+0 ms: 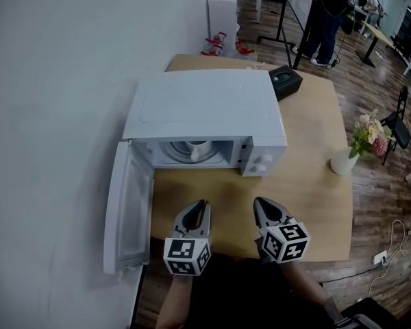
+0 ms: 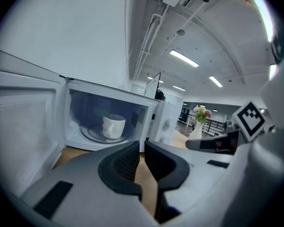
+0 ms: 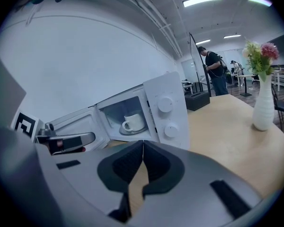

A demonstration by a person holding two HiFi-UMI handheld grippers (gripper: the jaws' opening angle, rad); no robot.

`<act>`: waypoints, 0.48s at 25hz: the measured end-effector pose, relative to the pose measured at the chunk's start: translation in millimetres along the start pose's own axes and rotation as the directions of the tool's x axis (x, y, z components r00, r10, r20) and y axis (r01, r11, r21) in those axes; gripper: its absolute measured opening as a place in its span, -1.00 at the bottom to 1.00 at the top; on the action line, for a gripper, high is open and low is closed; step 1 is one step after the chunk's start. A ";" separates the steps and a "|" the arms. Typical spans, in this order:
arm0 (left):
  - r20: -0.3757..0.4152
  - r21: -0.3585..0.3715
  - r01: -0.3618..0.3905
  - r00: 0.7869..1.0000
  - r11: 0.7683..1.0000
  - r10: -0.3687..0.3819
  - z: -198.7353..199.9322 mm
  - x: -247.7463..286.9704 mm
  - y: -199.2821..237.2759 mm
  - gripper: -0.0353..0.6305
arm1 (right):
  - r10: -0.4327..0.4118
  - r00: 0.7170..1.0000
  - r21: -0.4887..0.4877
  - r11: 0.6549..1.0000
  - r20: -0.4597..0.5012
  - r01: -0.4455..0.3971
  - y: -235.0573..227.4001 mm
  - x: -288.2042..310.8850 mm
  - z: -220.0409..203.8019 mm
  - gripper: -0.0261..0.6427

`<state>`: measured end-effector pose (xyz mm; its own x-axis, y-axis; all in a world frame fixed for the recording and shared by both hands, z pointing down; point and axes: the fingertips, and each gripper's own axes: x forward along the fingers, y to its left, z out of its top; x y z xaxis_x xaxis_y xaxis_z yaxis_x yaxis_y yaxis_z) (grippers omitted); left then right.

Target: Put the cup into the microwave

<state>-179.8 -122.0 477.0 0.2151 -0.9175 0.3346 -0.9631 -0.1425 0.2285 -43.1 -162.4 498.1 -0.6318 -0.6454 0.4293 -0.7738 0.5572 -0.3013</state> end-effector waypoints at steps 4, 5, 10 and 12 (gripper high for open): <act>0.029 -0.005 -0.039 0.999 0.999 0.039 7.8 -8.7 6.8 -0.87 | 0.013 0.997 -0.034 0.999 0.075 -0.011 -3.9 -5.6 19.0 -0.94; 0.036 0.004 -0.050 0.998 0.999 0.050 9.7 -10.5 8.2 -0.88 | 0.014 0.995 -0.049 0.999 0.094 -0.010 -4.8 -7.9 23.3 -0.94; 0.027 0.059 -0.069 0.997 0.996 0.068 8.7 -11.6 8.9 -0.88 | 0.017 0.989 -0.086 0.996 0.147 -0.004 -7.2 -19.2 35.3 -0.94; 0.024 0.042 -0.053 0.998 0.998 0.052 6.2 -9.4 6.9 -0.88 | -0.001 0.988 -0.075 0.997 0.154 0.012 -10.8 -22.6 35.9 -0.94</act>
<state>-189.4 -116.6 469.7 0.1605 -0.9324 0.3239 -0.9792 -0.1090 0.1713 -22.1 -172.6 461.0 -0.6308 -0.7184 0.2933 -0.7760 0.5867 -0.2317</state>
